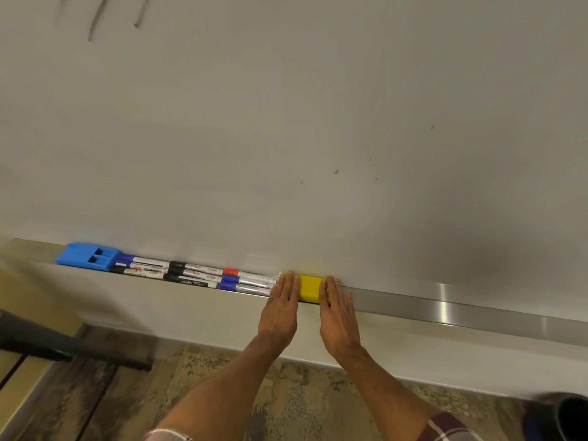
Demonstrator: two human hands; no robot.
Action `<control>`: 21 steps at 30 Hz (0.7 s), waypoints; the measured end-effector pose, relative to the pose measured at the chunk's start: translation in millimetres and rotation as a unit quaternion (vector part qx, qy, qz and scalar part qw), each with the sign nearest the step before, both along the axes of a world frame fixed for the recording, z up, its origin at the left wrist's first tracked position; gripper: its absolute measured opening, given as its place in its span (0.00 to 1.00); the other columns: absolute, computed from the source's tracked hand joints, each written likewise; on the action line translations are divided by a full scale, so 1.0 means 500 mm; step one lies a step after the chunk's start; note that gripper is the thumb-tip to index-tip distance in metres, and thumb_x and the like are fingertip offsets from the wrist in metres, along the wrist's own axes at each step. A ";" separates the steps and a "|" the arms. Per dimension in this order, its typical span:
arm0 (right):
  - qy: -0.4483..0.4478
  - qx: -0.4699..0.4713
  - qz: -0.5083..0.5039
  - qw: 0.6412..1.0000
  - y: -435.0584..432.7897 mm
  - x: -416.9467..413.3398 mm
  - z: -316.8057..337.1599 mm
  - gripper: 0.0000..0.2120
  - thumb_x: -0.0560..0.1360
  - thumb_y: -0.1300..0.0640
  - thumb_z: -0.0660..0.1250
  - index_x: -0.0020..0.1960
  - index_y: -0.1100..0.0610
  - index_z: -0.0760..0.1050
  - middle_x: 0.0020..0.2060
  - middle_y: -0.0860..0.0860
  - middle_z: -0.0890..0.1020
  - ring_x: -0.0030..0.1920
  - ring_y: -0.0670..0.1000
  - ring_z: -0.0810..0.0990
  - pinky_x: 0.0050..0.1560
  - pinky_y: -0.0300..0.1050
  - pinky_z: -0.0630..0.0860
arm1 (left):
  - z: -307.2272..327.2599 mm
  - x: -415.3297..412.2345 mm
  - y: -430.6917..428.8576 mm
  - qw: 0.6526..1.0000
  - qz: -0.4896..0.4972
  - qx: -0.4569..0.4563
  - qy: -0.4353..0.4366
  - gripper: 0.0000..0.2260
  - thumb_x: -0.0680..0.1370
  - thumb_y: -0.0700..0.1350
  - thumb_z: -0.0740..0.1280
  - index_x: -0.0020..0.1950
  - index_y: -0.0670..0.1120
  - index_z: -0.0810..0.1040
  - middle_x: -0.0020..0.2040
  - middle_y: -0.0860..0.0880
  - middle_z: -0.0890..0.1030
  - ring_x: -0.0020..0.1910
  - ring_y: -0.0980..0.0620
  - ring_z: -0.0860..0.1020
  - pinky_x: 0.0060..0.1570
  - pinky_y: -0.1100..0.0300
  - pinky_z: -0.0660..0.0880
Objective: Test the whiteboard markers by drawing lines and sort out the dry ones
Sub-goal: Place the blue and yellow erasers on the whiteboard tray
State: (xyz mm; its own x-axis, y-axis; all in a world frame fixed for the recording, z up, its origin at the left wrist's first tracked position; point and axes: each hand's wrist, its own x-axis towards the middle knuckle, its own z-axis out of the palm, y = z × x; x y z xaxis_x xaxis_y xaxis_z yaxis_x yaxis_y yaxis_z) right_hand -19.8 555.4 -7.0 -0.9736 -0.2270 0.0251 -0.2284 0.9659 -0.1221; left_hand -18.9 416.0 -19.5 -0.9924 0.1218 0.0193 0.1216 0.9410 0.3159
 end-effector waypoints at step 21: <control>-0.023 -0.027 -0.017 0.999 -0.020 0.001 -0.011 0.37 0.78 0.64 0.59 0.76 0.58 0.38 0.76 0.58 0.42 0.76 0.58 0.42 0.73 0.51 0.37 | -0.009 0.002 0.011 0.999 -0.017 -0.028 -0.023 0.35 0.81 0.40 0.59 0.79 0.43 0.38 0.80 0.46 0.39 0.79 0.47 0.40 0.72 0.58 0.34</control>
